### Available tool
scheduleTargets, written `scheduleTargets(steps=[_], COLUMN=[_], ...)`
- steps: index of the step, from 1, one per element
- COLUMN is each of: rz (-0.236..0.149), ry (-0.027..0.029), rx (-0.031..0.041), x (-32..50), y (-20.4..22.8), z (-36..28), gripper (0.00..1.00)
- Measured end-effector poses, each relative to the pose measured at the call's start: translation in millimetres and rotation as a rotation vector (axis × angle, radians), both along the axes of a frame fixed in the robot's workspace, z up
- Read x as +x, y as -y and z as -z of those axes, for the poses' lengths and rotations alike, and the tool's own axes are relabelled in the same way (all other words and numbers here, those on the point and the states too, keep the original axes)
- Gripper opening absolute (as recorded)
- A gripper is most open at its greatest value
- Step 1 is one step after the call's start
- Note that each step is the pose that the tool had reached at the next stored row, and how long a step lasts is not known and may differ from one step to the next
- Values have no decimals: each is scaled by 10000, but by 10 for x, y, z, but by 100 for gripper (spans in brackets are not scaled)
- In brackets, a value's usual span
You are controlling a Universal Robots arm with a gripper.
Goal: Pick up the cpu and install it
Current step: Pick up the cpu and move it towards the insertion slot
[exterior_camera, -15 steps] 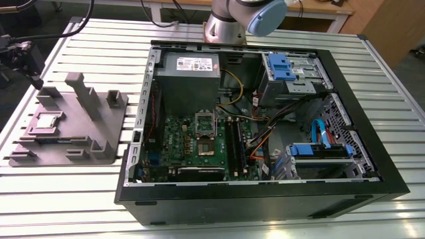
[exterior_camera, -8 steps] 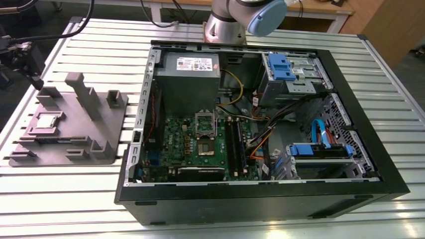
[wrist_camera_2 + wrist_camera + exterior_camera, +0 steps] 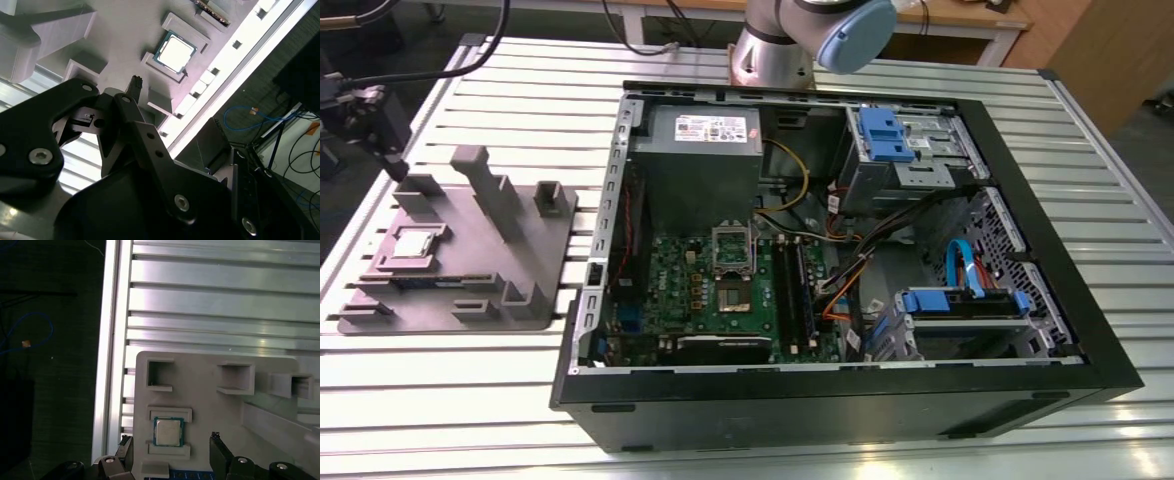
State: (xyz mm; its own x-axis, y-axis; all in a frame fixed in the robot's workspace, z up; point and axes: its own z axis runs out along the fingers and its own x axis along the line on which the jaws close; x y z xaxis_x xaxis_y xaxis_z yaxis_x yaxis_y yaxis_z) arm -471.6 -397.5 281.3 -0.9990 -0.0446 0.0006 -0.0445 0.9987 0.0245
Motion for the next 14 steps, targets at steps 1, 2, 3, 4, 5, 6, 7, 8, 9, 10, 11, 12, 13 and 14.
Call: scheduleTargets(steps=[1, 2, 3, 4, 5, 6, 7, 8, 9, 10, 11, 12, 13, 14], rz=[1, 1, 3, 4, 7, 11, 17, 20, 24, 34, 58, 113, 168, 203], ry=[-3, -4, -3, -3, -4, -3, -3, -4, -4, -4, -5, -4, -3, -4], rx=[-2, -2, -1, -1, -2, -2, -2, -2, -2, -2, -3, -3, -3, -3], x=[-1, 0, -1, 0, 0, 0, -1, -1, -1, -1, -1, 0, -1, 0], y=[0, 0, 0, 0, 0, 0, 1, 6, 10, 12, 12, 14, 15, 16], z=[11, 27, 47, 64, 80, 95, 109, 121, 134, 151, 164, 177, 189, 199], gripper=[71, 71, 71, 71, 71, 71, 71, 71, 71, 71, 71, 71, 71, 71])
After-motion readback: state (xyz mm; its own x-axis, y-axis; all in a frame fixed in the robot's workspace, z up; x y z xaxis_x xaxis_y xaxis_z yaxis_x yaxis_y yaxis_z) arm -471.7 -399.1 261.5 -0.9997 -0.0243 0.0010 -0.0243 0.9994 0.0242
